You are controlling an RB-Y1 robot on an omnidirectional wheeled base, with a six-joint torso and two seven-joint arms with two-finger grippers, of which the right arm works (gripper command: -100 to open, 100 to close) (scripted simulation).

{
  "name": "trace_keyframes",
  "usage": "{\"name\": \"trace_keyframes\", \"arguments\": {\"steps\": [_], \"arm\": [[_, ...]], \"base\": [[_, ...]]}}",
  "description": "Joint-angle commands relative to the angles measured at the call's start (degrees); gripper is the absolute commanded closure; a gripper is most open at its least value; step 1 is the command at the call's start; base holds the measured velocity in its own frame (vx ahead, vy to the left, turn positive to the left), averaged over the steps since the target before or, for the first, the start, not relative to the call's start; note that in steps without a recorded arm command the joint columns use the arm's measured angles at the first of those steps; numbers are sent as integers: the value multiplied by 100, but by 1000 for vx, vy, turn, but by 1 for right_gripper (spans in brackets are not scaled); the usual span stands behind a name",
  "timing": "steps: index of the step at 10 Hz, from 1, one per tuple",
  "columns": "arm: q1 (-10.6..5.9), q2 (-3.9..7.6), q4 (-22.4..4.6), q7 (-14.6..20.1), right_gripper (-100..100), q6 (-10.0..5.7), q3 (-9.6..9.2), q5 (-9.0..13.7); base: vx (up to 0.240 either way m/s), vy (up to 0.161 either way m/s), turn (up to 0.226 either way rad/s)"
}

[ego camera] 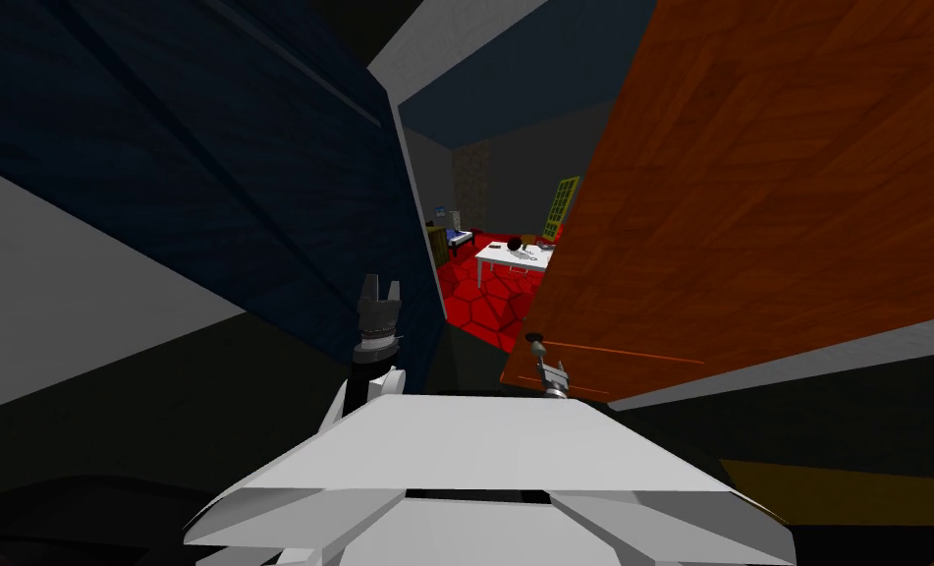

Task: Pull the door open

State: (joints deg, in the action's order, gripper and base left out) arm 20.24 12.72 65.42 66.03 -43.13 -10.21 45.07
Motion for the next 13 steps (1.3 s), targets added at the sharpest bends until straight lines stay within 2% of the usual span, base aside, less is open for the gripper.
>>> {"name": "trace_keyframes", "arguments": {"steps": [1, 3, 4, 5, 8, 10, 11, 13], "arm": [[-146, -51, 166, -60, -100, 90, -24, 5], [-146, -51, 166, -60, -100, 90, -24, 5], [-166, -45, 246, -110, -100, 216, 12, 43], [-166, -45, 246, -110, -100, 216, 12, 43], [-215, -24, 456, -234, -100, 562, 117, 144], [-215, -24, 456, -234, -100, 562, 117, 144], [-227, -17, 507, -263, -100, 654, 148, 169], [-227, -17, 507, -263, -100, 654, 148, 169]], "base": [[7, 7, -31], [5, 7, -5], [3, 10, -17], [3, 7, -28], [6, 11, -42], [10, 3, -3], [10, -2, -22], [-4, 18, -11]]}}
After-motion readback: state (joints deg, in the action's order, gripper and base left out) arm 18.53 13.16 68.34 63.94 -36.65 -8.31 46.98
